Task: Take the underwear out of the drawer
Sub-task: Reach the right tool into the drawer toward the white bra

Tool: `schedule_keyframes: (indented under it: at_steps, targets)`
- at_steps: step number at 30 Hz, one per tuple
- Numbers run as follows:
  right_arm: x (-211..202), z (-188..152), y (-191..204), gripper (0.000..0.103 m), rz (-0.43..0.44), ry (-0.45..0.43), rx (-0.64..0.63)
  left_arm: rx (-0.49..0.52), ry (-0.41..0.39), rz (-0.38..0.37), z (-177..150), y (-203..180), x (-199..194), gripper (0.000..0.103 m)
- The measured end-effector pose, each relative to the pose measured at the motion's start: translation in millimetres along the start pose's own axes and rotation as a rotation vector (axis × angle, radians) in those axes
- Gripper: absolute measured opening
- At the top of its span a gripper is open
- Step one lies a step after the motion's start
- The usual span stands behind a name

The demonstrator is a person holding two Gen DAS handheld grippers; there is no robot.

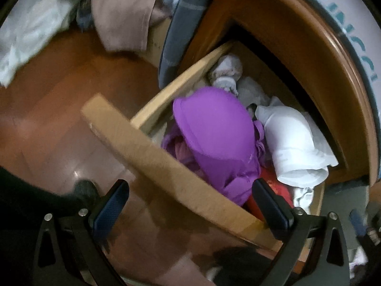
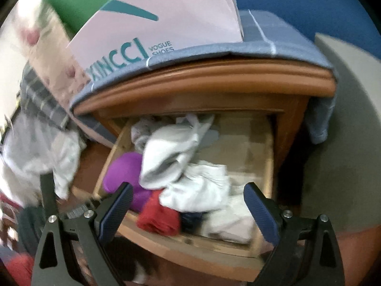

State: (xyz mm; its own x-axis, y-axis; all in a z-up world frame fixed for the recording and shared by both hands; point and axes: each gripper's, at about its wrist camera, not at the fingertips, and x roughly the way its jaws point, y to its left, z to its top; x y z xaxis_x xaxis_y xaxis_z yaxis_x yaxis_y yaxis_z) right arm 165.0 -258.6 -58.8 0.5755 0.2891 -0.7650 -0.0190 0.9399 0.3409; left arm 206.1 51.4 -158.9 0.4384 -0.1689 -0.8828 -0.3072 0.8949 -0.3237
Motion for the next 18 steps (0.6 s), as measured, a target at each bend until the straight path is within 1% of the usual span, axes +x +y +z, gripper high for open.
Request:
schedule_keyframes:
  at_steps: [3,6,9,14,18]
  targets:
    - [22,12,4,0.096,0.002,0.03,0.106,0.062,-0.066,0.057,4,-11,0,0.103]
    - [44,19,5,0.096,-0.029,0.057,0.174,0.071,-0.076,0.073,2,-8,1,0.103]
    - [67,25,2,0.096,-0.058,0.082,0.232,0.081,-0.092,0.096,-3,-3,-6,0.103]
    - [95,33,7,0.096,-0.096,0.106,0.223,0.094,-0.105,0.135,-5,-1,-17,0.103]
    - [116,38,14,0.096,-0.119,0.124,0.205,0.095,-0.103,0.142,-5,-1,-29,0.103]
